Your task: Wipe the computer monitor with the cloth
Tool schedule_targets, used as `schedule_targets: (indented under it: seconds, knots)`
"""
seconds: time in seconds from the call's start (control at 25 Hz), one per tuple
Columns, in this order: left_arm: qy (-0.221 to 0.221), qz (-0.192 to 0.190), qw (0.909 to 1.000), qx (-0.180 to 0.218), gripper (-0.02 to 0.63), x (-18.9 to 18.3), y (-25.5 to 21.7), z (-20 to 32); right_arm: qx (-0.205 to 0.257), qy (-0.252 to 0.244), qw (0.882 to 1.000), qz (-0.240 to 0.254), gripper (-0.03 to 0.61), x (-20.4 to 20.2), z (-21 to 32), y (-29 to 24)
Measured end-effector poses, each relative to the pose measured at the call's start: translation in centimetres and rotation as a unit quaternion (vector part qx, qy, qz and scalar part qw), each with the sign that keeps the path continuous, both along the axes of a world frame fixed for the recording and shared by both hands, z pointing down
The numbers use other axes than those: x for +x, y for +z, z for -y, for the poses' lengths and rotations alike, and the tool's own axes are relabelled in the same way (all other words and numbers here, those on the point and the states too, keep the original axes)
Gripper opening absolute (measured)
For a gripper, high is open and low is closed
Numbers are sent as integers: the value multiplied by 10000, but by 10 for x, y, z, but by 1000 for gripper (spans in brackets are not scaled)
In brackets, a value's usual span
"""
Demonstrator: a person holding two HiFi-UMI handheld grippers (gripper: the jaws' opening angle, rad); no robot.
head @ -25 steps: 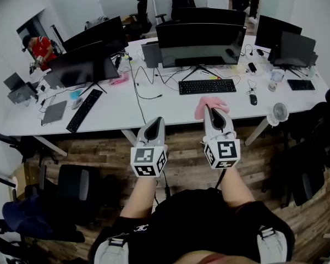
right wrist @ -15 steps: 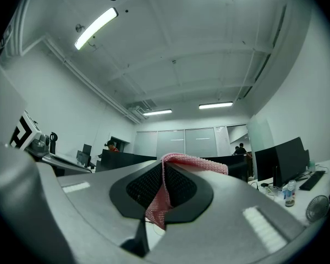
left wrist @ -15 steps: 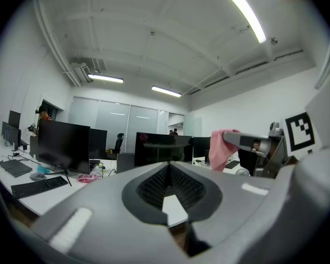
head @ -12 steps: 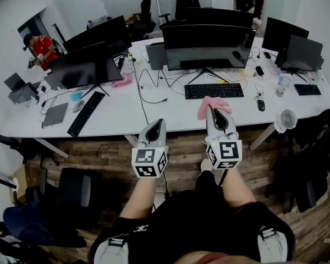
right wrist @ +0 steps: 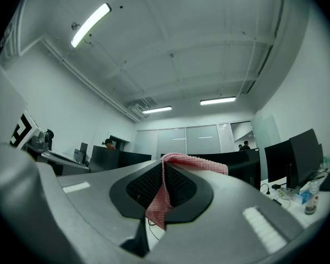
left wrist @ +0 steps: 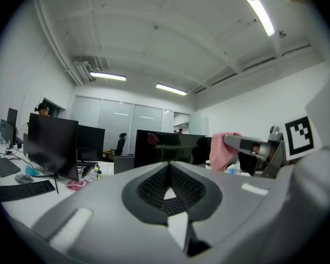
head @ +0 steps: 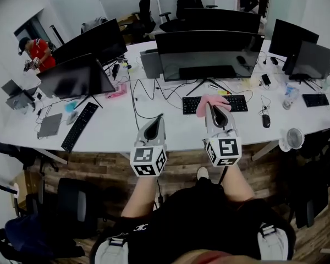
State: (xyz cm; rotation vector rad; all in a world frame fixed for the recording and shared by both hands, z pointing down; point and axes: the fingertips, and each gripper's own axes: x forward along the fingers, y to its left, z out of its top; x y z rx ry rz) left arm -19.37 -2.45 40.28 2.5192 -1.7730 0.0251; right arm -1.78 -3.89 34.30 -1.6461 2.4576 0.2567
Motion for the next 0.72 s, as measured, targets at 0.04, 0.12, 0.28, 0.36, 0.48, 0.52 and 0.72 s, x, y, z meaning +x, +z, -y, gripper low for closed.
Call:
schedule_targets:
  seconds: [0.04, 0.12, 0.28, 0.36, 0.48, 0.52, 0.72]
  knots:
    - [-16, -2, 10000, 2, 49, 3, -1, 13, -14, -30, 10000, -2, 11, 2, 15, -1]
    - [-67, -10, 10000, 3, 49, 8, -4, 39, -28, -118, 9999, -22, 11, 5, 44, -3]
    - [-219, -63, 9997, 19, 49, 12, -12, 90, -2, -314, 9995, -59, 11, 7, 98, -12]
    - [-293, -104, 9995, 41, 49, 14, -16, 115, 26, -403, 9992, -70, 11, 8, 124, -15]
    - [-352, -102, 9993, 46, 49, 18, -20, 149, 13, -522, 9986, -65, 11, 10, 160, -18]
    - [-372, -88, 9993, 44, 49, 20, -20, 159, 9, -564, 9984, -69, 11, 10, 171, -18]
    - [-466, -154, 9988, 18, 49, 19, -20, 197, 29, -764, 9970, -152, 11, 4, 219, -22]
